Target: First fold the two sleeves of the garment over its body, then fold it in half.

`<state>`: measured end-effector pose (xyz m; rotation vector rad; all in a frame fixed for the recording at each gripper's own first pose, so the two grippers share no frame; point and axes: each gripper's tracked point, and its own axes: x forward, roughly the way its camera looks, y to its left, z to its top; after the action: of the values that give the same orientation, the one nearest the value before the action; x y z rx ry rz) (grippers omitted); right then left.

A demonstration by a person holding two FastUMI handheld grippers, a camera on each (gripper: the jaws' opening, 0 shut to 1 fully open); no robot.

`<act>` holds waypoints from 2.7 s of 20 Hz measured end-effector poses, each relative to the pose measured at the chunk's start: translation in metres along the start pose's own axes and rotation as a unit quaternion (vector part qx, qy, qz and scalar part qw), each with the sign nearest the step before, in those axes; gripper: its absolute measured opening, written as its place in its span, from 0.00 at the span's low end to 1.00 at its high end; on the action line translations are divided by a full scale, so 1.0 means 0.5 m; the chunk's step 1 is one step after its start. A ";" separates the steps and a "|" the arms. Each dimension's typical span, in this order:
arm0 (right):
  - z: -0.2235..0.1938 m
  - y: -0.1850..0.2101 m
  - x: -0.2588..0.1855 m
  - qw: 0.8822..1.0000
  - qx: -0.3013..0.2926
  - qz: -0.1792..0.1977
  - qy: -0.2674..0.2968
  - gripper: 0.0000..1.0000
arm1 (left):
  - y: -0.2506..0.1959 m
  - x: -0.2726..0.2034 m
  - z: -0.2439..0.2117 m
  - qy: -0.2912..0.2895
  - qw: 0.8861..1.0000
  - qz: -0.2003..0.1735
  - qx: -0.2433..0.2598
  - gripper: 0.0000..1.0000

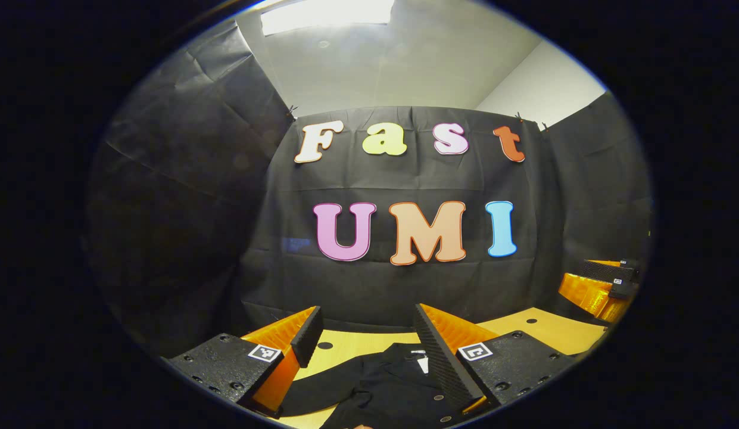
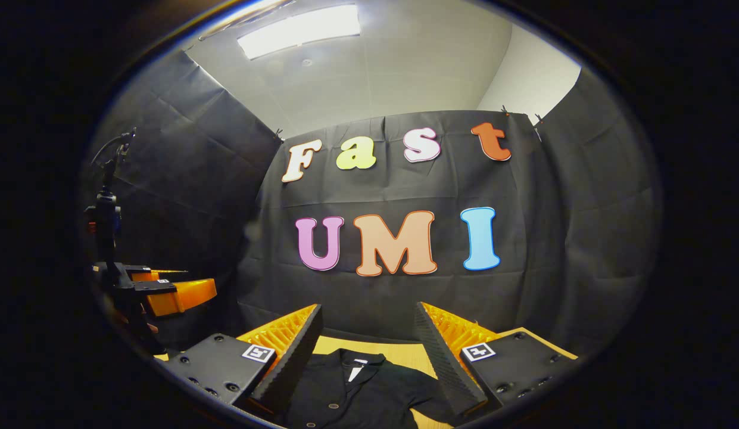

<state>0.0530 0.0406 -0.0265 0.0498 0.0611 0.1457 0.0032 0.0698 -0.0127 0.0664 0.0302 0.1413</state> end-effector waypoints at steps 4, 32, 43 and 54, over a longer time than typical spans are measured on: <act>0.001 -0.014 -0.001 1.000 -0.012 0.000 0.002 0.98 | -0.007 0.001 -0.005 0.000 1.000 0.002 -0.005 0.92; -0.328 -0.493 -0.080 0.963 -0.090 -0.110 0.229 0.98 | -0.099 0.015 -0.029 0.018 0.999 0.025 0.008 0.92; -0.559 -0.591 -0.192 0.918 -0.067 -0.101 0.379 0.99 | -0.204 0.025 -0.058 0.038 0.999 0.017 0.012 0.92; -0.739 -0.589 -0.346 0.851 -0.007 -0.055 0.523 1.00 | -0.252 0.028 -0.081 0.054 0.998 0.031 0.016 0.93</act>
<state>-0.0996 -0.2591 -0.4008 -0.0549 1.1599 0.0432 0.0331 -0.0503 -0.0623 0.0920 0.1385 0.2071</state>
